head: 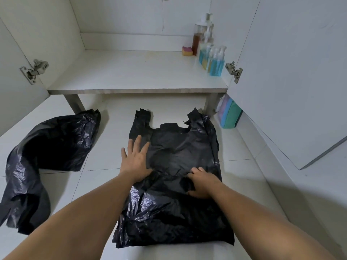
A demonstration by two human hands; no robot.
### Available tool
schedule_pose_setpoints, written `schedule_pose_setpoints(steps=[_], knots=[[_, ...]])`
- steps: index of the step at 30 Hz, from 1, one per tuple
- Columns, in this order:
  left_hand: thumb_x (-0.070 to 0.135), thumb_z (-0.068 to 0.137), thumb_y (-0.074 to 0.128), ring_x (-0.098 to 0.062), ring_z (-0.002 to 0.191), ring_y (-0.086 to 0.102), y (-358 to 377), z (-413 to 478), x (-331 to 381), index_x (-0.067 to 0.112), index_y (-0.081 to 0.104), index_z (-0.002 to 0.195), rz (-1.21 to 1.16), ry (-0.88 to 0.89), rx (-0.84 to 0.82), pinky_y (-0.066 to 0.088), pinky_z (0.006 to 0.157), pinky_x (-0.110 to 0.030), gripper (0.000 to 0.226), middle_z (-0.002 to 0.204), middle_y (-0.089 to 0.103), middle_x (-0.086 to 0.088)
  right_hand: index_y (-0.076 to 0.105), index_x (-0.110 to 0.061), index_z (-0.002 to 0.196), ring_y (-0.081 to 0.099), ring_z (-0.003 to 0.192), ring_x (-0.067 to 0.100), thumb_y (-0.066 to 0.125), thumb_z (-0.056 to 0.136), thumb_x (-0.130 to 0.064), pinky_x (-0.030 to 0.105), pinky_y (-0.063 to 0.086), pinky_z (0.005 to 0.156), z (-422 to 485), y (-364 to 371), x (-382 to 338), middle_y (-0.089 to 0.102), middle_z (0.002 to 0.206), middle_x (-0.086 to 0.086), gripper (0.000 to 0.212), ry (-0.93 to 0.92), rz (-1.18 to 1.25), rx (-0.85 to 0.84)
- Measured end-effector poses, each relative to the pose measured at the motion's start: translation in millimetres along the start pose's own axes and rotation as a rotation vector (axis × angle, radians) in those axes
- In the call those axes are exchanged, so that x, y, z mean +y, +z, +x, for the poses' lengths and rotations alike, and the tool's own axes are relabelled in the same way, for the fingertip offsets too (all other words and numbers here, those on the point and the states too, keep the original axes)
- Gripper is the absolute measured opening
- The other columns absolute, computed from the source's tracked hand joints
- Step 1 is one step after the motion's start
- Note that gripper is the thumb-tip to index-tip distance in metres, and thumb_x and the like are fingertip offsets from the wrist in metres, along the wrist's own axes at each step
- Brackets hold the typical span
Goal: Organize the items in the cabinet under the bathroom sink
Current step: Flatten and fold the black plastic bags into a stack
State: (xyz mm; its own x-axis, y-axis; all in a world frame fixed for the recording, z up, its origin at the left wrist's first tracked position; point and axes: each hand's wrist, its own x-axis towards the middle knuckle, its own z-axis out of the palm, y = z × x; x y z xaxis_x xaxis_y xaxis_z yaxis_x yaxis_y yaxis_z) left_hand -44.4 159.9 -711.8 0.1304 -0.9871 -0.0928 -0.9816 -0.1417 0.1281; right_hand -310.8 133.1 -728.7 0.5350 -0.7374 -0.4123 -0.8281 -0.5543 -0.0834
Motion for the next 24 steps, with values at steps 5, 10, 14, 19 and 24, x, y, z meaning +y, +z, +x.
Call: schedule_pose_setpoints(steps=[5, 10, 14, 19, 24], knots=[[0.087, 0.071, 0.051, -0.021, 0.127, 0.04, 4, -28, 7, 0.029, 0.051, 0.134, 0.097, 0.19, -0.217, 0.035, 0.108, -0.041, 0.085, 0.134, 0.048, 0.001, 0.008, -0.021, 0.16, 0.003, 0.152, 0.032, 0.053, 0.092, -0.06, 0.054, 0.022, 0.119, 13, 12, -6, 0.004, 0.166, 0.002, 0.09, 0.14, 0.096, -0.04], [0.092, 0.058, 0.058, -0.022, 0.142, 0.031, 18, -33, 2, 0.027, 0.029, 0.154, 0.073, 0.185, -0.425, 0.034, 0.116, -0.044, 0.12, 0.153, 0.034, 0.001, 0.023, -0.02, 0.155, 0.02, 0.147, 0.029, 0.058, 0.091, -0.054, 0.051, 0.026, 0.118, 15, 10, -6, 0.023, 0.159, 0.007, 0.081, 0.103, 0.059, 0.113], [0.09, 0.048, 0.068, -0.022, 0.138, 0.035, 14, -31, 2, 0.03, 0.025, 0.155, 0.136, 0.201, -0.459, 0.039, 0.111, -0.045, 0.13, 0.15, 0.034, 0.002, 0.032, -0.02, 0.152, 0.029, 0.141, 0.027, 0.065, 0.083, -0.06, 0.049, 0.04, 0.109, 14, 5, -11, 0.03, 0.152, 0.006, 0.085, 0.081, 0.063, 0.007], [0.091, 0.047, 0.066, -0.024, 0.137, 0.03, 12, -36, 6, 0.03, 0.025, 0.154, 0.189, 0.222, -0.392, 0.035, 0.113, -0.047, 0.13, 0.146, 0.032, 0.0, 0.034, -0.02, 0.15, 0.034, 0.138, 0.029, 0.068, 0.08, -0.06, 0.05, 0.036, 0.111, 5, -2, -12, 0.036, 0.147, 0.006, 0.087, 0.042, -0.015, 0.068], [0.081, 0.051, 0.077, -0.026, 0.148, 0.021, 12, -37, 5, 0.027, 0.011, 0.159, 0.14, 0.169, -0.515, 0.036, 0.114, -0.051, 0.137, 0.161, 0.019, -0.001, 0.041, -0.018, 0.143, 0.038, 0.132, 0.03, 0.067, 0.079, -0.064, 0.048, 0.044, 0.101, -5, 0, -23, 0.038, 0.14, 0.008, 0.084, 0.049, 0.014, -0.041]])
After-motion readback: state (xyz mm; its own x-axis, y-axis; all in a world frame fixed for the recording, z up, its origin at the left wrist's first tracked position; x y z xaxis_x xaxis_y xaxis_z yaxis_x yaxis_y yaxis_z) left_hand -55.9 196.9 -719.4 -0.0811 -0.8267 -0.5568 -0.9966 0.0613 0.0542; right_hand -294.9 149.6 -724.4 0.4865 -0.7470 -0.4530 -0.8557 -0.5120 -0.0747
